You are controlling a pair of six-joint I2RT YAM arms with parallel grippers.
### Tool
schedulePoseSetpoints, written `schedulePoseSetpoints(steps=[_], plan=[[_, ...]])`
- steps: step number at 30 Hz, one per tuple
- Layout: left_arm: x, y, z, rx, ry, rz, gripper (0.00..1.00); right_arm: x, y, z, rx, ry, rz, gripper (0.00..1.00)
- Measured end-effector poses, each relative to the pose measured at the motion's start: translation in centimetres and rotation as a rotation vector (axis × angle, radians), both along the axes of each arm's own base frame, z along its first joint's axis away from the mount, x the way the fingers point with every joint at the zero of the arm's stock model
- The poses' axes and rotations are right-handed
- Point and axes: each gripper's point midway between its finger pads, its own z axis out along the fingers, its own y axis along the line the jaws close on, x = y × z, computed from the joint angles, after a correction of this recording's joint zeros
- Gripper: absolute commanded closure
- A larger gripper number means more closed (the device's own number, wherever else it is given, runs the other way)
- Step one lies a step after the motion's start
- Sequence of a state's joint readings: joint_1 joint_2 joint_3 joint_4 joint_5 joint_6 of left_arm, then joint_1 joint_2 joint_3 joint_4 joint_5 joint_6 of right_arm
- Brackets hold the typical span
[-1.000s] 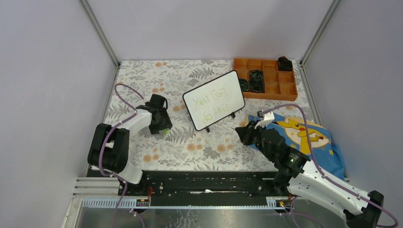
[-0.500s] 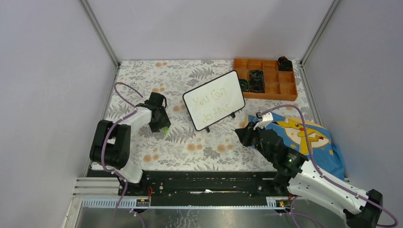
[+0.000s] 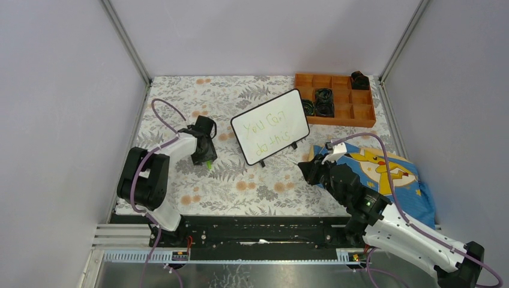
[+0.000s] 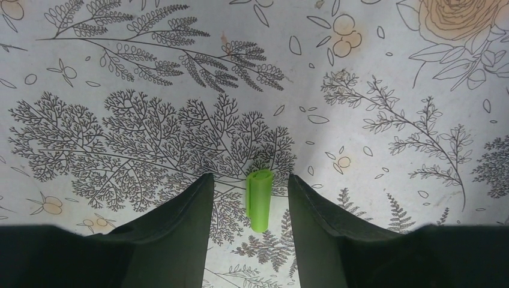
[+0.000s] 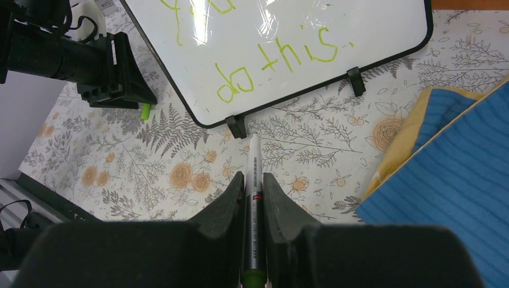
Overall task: Write a sentence on the whiteboard
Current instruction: Close the whiteboard marker at the center of the board.
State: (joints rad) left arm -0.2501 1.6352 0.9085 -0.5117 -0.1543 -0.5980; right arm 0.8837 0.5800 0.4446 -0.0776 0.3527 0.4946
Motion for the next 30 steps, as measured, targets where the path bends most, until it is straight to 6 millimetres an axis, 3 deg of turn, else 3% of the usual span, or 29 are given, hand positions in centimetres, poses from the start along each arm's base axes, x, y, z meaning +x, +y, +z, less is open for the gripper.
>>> schedulePoseSetpoints(steps=[23, 30], plan=[[-0.4, -1.6, -0.1, 0.067, -0.006, -0.067, 0.45, -0.2, -0.5, 0.0, -0.022, -0.009, 0.001, 1.00], [-0.3, -1.7, -0.1, 0.059, -0.010, -0.059, 0.52, -0.4, -0.8, -0.2, -0.031, -0.004, 0.001, 1.00]])
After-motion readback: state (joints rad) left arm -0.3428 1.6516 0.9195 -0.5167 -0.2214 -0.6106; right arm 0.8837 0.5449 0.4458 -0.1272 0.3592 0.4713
